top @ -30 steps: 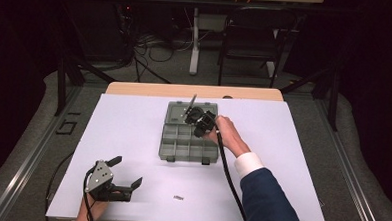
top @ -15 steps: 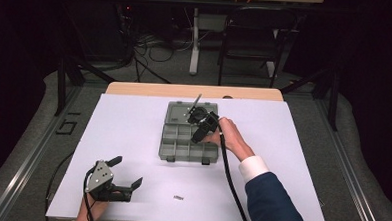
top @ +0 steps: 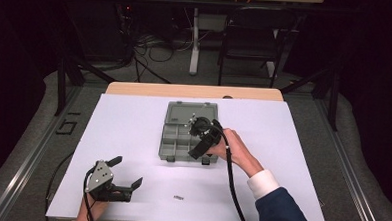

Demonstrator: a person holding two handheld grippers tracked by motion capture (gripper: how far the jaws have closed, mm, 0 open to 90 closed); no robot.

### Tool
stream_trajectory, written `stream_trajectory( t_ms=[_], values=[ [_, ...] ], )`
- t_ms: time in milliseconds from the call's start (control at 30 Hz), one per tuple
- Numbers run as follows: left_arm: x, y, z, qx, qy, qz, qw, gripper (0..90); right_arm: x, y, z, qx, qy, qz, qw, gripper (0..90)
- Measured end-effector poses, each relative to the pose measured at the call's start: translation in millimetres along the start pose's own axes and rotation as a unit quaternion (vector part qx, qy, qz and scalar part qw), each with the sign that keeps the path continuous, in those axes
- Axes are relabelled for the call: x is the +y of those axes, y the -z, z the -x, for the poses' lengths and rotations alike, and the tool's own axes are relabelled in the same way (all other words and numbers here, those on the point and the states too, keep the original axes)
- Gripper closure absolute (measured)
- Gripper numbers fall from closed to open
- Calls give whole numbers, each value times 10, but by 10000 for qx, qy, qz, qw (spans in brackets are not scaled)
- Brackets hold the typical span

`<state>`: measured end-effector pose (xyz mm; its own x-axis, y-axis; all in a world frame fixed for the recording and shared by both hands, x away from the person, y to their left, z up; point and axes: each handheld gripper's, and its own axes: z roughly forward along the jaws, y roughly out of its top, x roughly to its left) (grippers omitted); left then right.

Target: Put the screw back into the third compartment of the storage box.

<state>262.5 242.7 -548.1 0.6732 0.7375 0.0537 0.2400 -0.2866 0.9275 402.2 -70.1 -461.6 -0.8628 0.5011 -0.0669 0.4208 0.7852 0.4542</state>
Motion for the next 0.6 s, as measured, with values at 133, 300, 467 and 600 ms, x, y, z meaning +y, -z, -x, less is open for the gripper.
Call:
stream_trajectory(
  t_ms=[133,300,467,600],
  values=[
    [1,0,2,-2,-8,3,10000,0,-81,33,-114,136,89,67,9998,5],
    [1,-1,3,-3,-4,-3,10000,0,-186,23,-240,323,144,54,9994,0],
    [1,0,0,2,-7,-5,10000,0,-244,-5,-307,406,144,67,9990,0],
    [1,-1,0,-4,-14,-13,10000,0,-297,-51,-430,545,192,-7,9983,0]
  ],
)
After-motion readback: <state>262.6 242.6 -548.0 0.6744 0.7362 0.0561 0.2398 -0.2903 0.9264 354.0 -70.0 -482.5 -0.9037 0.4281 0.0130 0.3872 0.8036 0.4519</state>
